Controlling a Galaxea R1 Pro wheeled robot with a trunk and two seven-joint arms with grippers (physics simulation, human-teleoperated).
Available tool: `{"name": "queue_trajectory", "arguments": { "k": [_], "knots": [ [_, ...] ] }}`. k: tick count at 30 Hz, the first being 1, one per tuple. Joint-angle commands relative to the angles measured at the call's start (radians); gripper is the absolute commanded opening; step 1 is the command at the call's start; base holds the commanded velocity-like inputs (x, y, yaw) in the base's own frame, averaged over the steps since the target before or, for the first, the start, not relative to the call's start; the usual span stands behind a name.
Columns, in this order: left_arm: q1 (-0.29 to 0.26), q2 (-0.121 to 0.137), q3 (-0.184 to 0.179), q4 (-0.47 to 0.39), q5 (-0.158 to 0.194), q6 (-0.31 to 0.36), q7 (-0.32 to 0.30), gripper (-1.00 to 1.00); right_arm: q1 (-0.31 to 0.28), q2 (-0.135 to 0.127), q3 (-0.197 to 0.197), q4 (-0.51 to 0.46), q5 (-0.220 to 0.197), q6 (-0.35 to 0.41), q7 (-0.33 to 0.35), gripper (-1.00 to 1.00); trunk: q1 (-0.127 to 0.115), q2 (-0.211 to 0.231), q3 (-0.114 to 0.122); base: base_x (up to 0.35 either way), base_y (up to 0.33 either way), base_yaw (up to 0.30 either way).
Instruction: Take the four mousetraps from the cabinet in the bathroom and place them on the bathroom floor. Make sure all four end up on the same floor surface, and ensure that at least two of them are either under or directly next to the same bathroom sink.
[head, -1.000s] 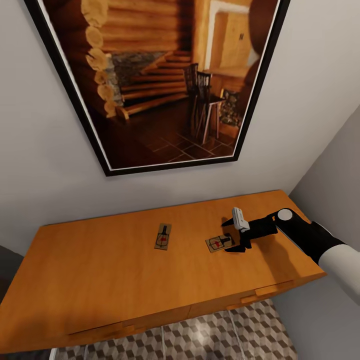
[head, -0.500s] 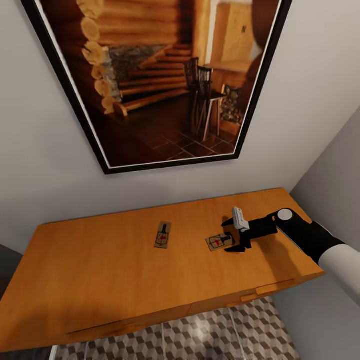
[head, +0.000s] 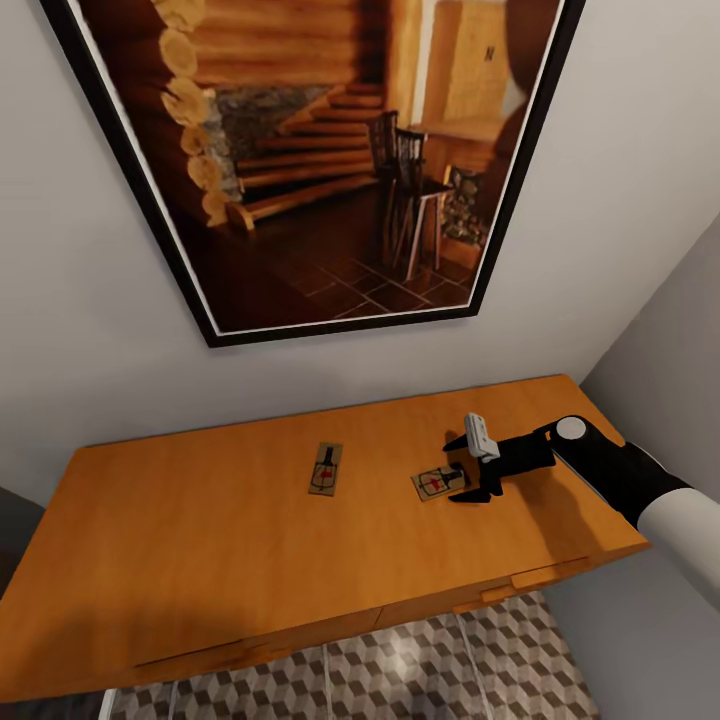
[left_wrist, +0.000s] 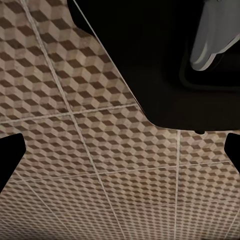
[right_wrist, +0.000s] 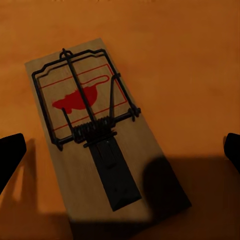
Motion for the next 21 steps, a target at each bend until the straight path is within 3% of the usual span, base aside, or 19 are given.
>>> {"name": "queue_trajectory", "arguments": {
  "k": [1, 21],
  "knots": [
    [-0.001, -0.001, -0.009, 0.002, 0.007, -0.006, 0.002, 1.0, 0.0, -0.002, 0.012, 0.003, 0.005, -0.007, -0.004, 1.0, 0.001, -0.001, -0.002, 0.0, 0.0, 0.0],
    [-0.001, -0.002, -0.009, 0.002, 0.007, -0.006, 0.002, 1.0, 0.0, -0.002, 0.012, 0.004, 0.005, -0.008, -0.004, 1.0, 0.001, -0.001, -0.002, 0.0, 0.0, 0.0]
  ]
}}
